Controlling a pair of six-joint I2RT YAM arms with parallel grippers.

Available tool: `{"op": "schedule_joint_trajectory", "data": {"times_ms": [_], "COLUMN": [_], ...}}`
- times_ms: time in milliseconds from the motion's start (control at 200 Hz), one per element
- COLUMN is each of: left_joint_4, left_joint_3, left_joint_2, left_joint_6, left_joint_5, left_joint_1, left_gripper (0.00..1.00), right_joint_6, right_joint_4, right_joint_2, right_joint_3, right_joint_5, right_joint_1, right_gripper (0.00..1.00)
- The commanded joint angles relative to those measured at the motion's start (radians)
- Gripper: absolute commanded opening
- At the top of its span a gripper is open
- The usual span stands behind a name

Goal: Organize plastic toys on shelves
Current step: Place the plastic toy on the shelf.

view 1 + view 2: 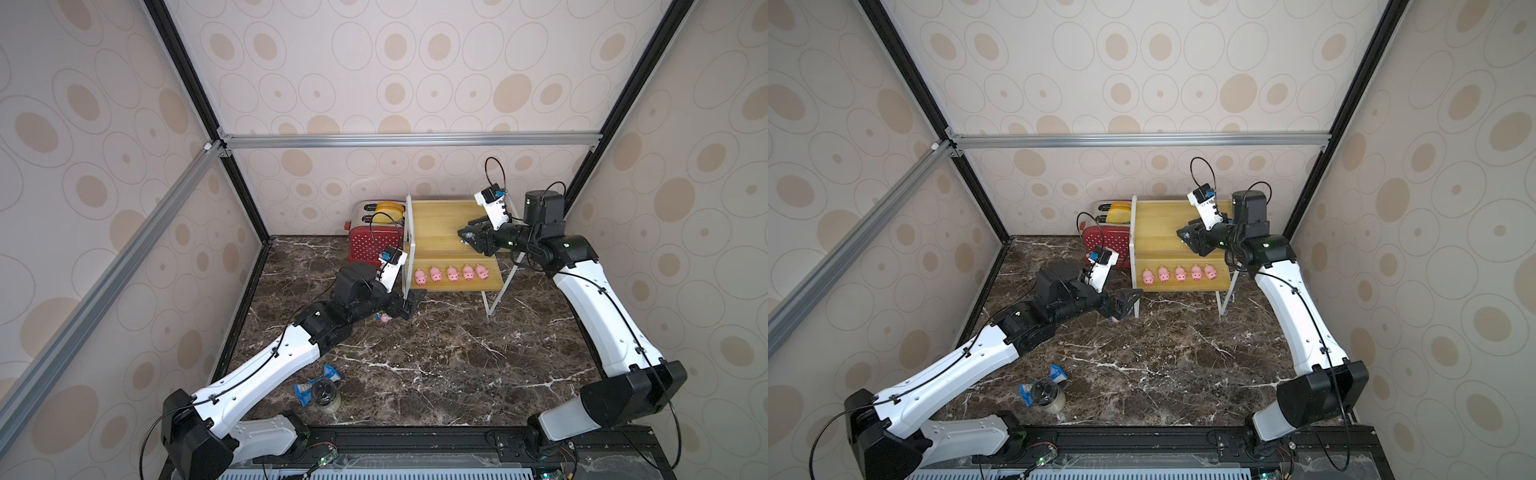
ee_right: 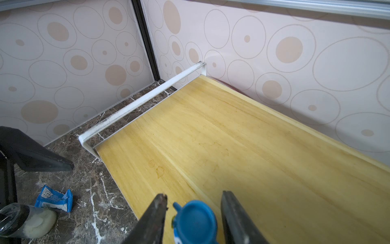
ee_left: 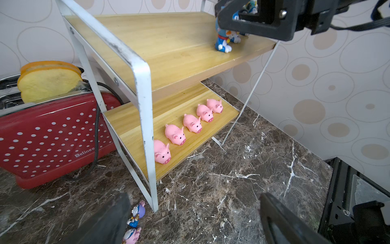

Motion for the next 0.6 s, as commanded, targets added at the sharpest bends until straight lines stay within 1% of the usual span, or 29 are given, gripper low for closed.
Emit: {"op": "schedule_joint_trajectory", "data": {"times_ms": [0, 70, 185, 446, 591], "left_joint_4": [0.023, 0.022, 0.021, 0.021, 0.004], "left_joint_3": [0.003, 0.003, -0.001, -0.015, -0.034], "left_joint_2": [-0.002, -0.002, -0.007, -0.024, -0.036], "left_joint_6": [-0.017, -0.016, -0.018, -0.029, -0.061], "left_joint_5": [0.0, 0.004, 0.006, 0.011, 0.012], "left_joint_1": [0.006, 0.007, 0.009, 0.016, 0.057], "left_gripper": [0.99, 0.99, 0.99, 0.99, 0.98], "right_joint_6": [0.007, 0.004, 0.001, 0.017, 0.021], "right_joint_4": [0.001, -0.002, -0.003, 0.002, 0.005], "right_joint_2": [-0.021, -0.022, -0.02, -0.034, -0.06], "right_joint_3": [0.012, 0.022, 0.047, 0.055, 0.094], "right_joint_5": [-0.002, -0.004, -0.024, -0.058, -0.061], "right_joint_1": [-0.001, -0.001, 0.0, 0.003, 0.004], "right_gripper": [0.5, 0.56, 0.6, 0.59, 0.59]}}
